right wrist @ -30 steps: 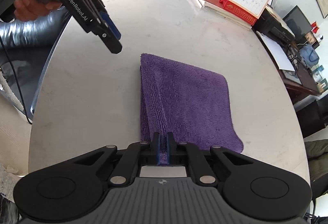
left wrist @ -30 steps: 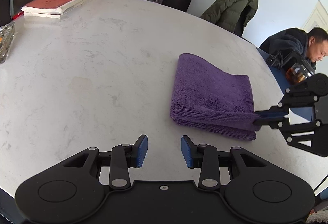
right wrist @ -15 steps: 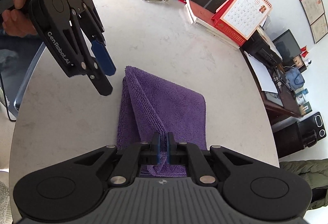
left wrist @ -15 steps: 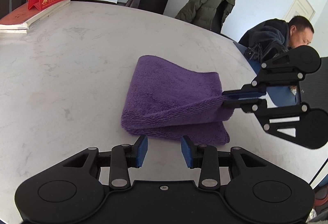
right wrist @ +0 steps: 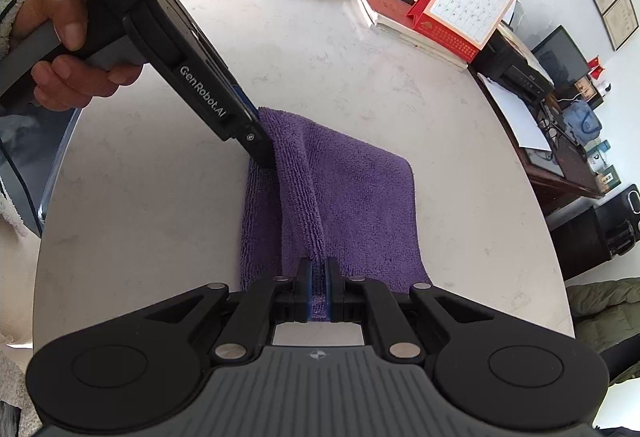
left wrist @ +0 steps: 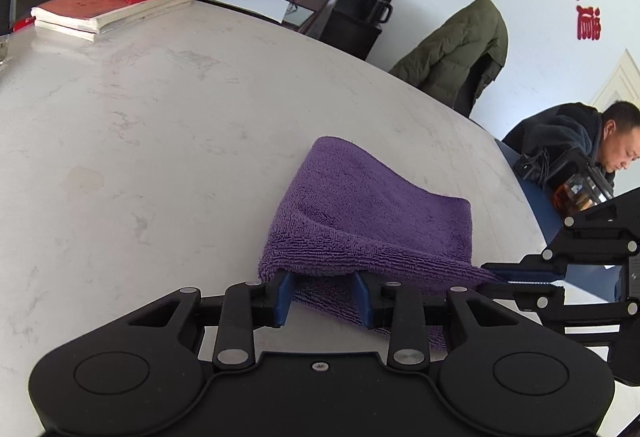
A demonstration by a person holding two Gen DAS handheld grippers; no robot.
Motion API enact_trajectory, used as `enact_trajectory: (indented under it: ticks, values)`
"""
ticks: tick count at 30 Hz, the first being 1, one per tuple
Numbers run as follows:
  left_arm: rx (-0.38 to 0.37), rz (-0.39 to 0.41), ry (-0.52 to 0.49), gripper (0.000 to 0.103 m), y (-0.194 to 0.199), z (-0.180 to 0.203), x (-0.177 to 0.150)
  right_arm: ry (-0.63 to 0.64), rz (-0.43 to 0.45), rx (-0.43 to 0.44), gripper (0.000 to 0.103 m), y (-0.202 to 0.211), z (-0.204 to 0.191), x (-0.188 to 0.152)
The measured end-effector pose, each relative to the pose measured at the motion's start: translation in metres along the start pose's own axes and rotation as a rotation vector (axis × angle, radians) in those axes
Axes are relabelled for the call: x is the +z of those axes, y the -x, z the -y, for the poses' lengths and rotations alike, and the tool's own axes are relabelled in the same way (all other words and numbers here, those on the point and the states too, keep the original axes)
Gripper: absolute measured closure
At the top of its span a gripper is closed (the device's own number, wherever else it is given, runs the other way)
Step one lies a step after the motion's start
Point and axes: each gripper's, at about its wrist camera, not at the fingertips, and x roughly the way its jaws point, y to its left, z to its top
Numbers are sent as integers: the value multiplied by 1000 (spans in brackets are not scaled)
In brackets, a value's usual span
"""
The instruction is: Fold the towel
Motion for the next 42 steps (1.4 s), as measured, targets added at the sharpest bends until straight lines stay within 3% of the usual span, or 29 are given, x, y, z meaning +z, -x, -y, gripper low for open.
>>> enact_trajectory:
  ticks: [5, 8, 11, 19, 21, 24, 28, 31, 34, 42]
  values:
    - [10, 14, 53, 72, 7, -7, -2, 7, -7, 15, 97, -4, -2, -1]
    - [56, 37, 95, 71, 11, -17, -1, 15, -9, 18, 97, -6, -4, -2]
    - [54, 27, 178, 70, 13, -35, 2, 3, -5, 25, 97, -7, -4, -2]
    - [108, 71, 196, 70, 43, -55, 16, -10, 11, 49, 92, -13, -11, -6]
    - [116, 91, 160, 70, 50, -54, 26, -3, 18, 46, 85, -12, -15, -7]
    - [80, 83, 75, 70, 48, -42, 39, -3, 44, 36, 62, -3, -18, -6]
    - [16, 43, -96, 69, 27, -11, 50, -118, 110, 18, 61, 24, -6, -5]
    - [-27, -10, -200, 69, 3, 9, 48, -250, 113, 3, 61, 25, 17, -9]
    - [-37, -64, -285, 69, -20, 24, 38, -300, 97, -2, 61, 16, 29, -12]
    - [-42, -100, -417, 65, -36, 37, 24, -184, 22, 31, 64, -25, 6, -17]
